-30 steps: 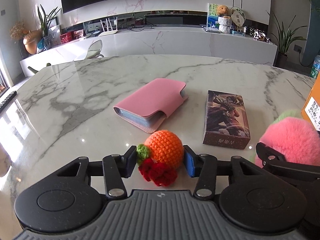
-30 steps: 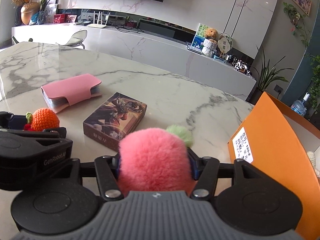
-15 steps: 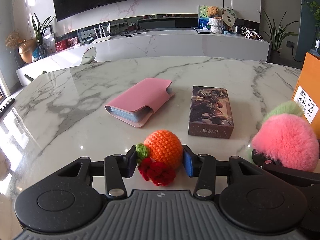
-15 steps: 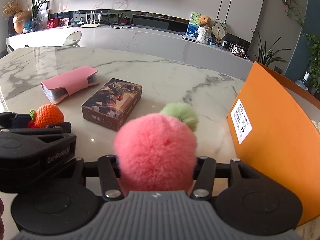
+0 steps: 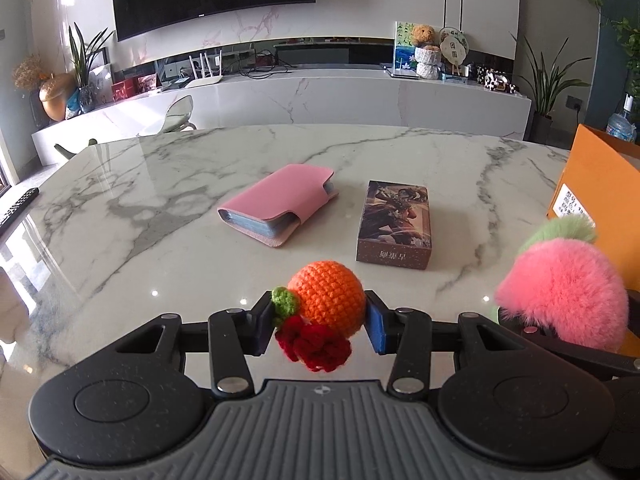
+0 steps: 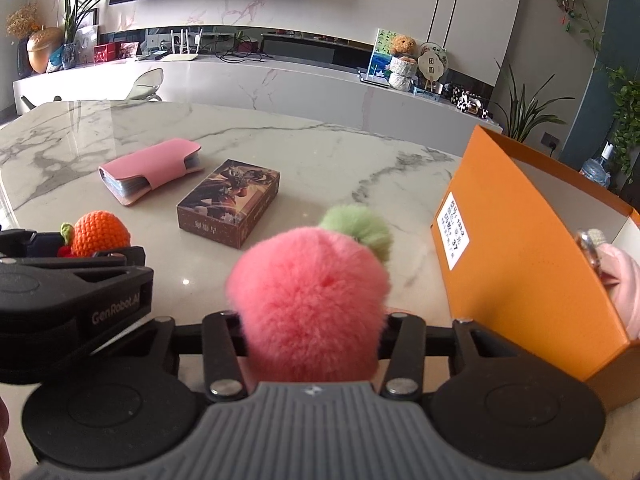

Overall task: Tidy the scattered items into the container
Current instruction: 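Grasp the orange crocheted fruit with the left tool while the right tool holds the pompom, then carry the crocheted fruit and pompom over the orange shoebox with both tools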

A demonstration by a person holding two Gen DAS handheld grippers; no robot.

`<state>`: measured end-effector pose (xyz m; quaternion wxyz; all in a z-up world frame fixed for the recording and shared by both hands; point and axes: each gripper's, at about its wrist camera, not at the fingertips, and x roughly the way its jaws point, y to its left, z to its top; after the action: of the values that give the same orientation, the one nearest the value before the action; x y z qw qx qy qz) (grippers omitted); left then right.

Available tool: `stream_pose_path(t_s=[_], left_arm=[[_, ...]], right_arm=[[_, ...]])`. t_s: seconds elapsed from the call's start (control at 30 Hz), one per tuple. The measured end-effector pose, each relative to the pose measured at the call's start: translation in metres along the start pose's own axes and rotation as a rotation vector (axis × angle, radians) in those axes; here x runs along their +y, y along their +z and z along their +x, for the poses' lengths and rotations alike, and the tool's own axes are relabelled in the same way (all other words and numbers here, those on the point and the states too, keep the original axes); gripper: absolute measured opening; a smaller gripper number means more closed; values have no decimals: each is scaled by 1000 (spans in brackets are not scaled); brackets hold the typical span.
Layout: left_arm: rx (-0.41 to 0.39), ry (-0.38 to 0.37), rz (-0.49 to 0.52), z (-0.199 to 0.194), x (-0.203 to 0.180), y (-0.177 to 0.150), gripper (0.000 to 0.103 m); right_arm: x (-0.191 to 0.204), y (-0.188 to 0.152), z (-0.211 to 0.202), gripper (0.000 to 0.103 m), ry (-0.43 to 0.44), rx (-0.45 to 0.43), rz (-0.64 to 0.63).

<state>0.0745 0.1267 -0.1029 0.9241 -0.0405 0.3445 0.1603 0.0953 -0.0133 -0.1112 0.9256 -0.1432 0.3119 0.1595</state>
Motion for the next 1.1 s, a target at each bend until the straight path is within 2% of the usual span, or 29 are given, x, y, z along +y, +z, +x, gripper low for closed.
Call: stream_pose_path(t_s=[0.27,0.53,0.83,1.1], left_arm=[[-44,-20,-2,-37,-6,3,52],[-105,-40,-4,-76,-14,9,53],[-204,-95,52,-122,-40,14,53],[-261,-135,113,-145,-69,19,53]], right_arm=[[-11,-1,-42,49,-27,-72,-2],[-33,0,-85,49,-61,-143,49],[-63,2,-133,49,-121,-238,110],[-100,-1,-161,49,-187,-289,185]])
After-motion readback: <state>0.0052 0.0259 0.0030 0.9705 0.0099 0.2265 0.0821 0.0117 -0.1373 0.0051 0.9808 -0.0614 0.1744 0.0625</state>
